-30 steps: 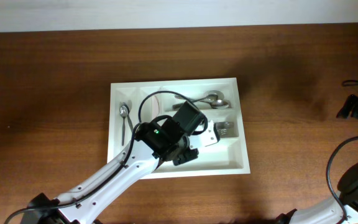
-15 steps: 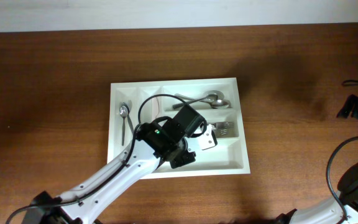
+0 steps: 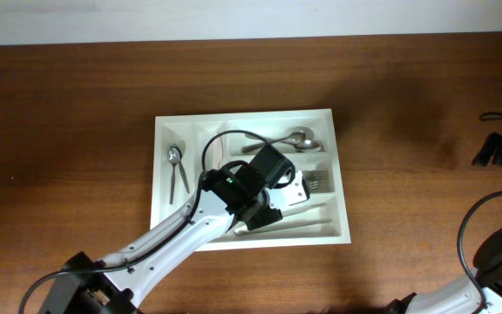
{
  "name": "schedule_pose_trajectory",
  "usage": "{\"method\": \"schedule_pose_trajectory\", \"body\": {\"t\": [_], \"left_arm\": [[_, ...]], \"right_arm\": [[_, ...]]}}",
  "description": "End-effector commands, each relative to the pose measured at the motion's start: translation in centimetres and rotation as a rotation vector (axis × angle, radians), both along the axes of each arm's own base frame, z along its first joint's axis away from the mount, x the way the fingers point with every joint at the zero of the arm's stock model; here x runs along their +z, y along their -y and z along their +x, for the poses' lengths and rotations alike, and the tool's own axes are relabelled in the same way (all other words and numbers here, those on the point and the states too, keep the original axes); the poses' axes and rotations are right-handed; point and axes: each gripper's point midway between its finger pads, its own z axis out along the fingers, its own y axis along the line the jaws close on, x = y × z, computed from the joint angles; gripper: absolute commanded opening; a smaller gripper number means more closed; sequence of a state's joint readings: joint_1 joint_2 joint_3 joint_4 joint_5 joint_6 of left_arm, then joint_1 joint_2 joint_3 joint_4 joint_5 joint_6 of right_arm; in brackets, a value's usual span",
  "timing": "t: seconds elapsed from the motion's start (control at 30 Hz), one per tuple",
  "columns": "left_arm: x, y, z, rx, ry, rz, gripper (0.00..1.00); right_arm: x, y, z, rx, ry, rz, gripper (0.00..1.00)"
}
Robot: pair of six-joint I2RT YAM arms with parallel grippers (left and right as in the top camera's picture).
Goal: Pack container
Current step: 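Carry the tongs over the tray's long bottom compartment, then lower the tongs into the bottom compartment and open the left gripper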
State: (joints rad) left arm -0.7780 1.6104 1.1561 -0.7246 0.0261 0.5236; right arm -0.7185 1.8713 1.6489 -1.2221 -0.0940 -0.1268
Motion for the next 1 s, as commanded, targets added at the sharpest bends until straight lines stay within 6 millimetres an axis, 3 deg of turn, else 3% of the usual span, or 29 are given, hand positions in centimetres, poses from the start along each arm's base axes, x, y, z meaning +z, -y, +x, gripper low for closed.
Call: {"method": "schedule_pose_trajectory", "body": {"t": [0.0,0.03,0.13,0.17,0.2,0.33,0.37,0.4,0.5,0.6,0.7,0.97], "left_arm": [[2.5,1.5,2.1,0.006,0.091,-0.052,0.56],[3.7,1.8,2.9,0.015,0.127,-0.064,0.71],[7.5,2.6,5.0,0.043,0.228,-0.097,0.81],[9.0,2.9,5.8,0.057,0.267,-0.109,0.96],[10.4,2.9,6.5,0.072,0.304,-0.117,0.99],[18.1,2.7,9.0,0.175,0.478,-0.183,0.99],[19.9,2.6,9.2,0.201,0.503,-0.218,0.99],[23.1,2.3,8.9,0.23,0.537,-0.286,0.99],[26.8,0.6,7.9,0.287,0.578,-0.348,0.99],[28.9,-3.1,6.7,0.465,0.601,-0.378,0.99],[29.4,-7.2,4.1,0.608,0.566,-0.375,0.99],[31.0,-14.1,-2.9,0.805,0.46,-0.505,0.99]], "right_arm": [[-0.2,0.1,-0.1,-0.011,-0.004,0.003,0.99],[-0.2,0.1,-0.1,-0.011,-0.004,0.003,0.99],[-0.2,0.1,-0.1,-0.011,-0.004,0.003,0.99],[-0.2,0.1,-0.1,-0.011,-0.004,0.003,0.99],[-0.2,0.1,-0.1,-0.011,-0.004,0.003,0.99],[-0.2,0.1,-0.1,-0.011,-0.004,0.003,0.99],[-0.2,0.1,-0.1,-0.011,-0.004,0.003,0.99],[-0.2,0.1,-0.1,-0.011,-0.004,0.003,0.99],[-0.2,0.1,-0.1,-0.011,-0.004,0.003,0.99],[-0.2,0.1,-0.1,-0.011,-0.004,0.003,0.99],[-0.2,0.1,-0.1,-0.011,-0.004,0.003,0.99],[-0.2,0.1,-0.1,-0.011,-0.004,0.003,0.99]]}}
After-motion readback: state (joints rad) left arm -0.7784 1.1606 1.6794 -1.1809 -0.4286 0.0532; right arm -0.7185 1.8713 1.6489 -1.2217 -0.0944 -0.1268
